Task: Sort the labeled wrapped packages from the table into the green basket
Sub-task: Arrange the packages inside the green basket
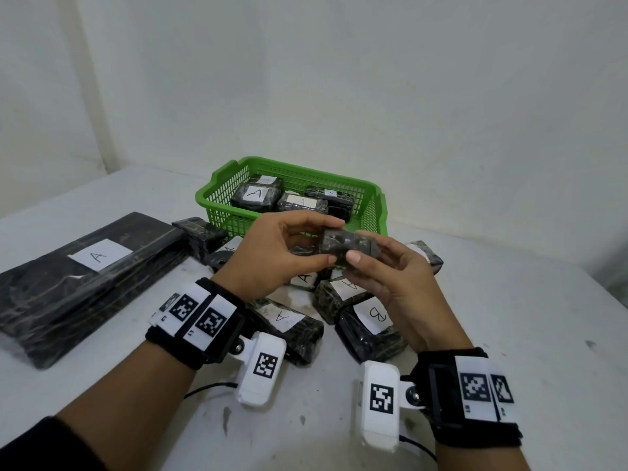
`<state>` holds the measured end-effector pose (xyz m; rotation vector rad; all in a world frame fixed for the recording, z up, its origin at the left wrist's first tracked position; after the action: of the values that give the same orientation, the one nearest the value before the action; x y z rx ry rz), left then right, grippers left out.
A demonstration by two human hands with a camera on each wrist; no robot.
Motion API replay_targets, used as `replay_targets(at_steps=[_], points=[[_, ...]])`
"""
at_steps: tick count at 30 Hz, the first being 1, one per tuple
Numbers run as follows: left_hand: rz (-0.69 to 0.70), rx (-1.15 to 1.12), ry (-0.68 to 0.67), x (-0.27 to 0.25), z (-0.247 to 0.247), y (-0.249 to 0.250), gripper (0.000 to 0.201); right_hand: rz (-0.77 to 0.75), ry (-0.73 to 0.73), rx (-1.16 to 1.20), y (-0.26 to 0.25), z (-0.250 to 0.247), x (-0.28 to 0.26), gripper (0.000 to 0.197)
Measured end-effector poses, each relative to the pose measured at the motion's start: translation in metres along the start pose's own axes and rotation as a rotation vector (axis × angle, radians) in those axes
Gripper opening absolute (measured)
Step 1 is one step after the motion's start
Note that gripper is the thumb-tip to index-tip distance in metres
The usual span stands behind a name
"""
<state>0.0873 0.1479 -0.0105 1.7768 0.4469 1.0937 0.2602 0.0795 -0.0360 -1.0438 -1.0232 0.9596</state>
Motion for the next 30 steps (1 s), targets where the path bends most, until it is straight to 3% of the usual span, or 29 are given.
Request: replay_targets(at_steps=[6, 19, 24, 30], points=[[0.028, 0.040, -0.063, -0.002, 0.008, 0.002, 0.048, -0.004, 0.011, -0.010, 0.000, 0.001, -0.001, 0.044], [0.028, 0.052, -0.044, -0.002, 0.007, 0.003, 0.047, 0.018, 0.014, -0.011, 0.002, -0.004, -0.001, 0.054], [-0.020, -0.007, -0.071, -0.002, 0.009, 0.002, 0.055, -0.100, 0.060, -0.057, -0.009, -0.006, -0.004, 0.034], [-0.065, -0.037, -0.016, 0.000, 0.006, -0.003, 0.047, -0.097, -0.013, -0.071, -0.010, -0.002, -0.003, 0.055]])
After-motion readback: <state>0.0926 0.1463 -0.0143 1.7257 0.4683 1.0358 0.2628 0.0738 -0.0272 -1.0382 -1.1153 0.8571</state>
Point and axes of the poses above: each hand's wrist, its own x-axis towards the middle knuckle, its own z-axis out of the palm, y = z × x, the point moved 7 cm from there along x, towards the middle knuckle, and after that the axes turned 1 degree about -z, right-handed, at the moved point
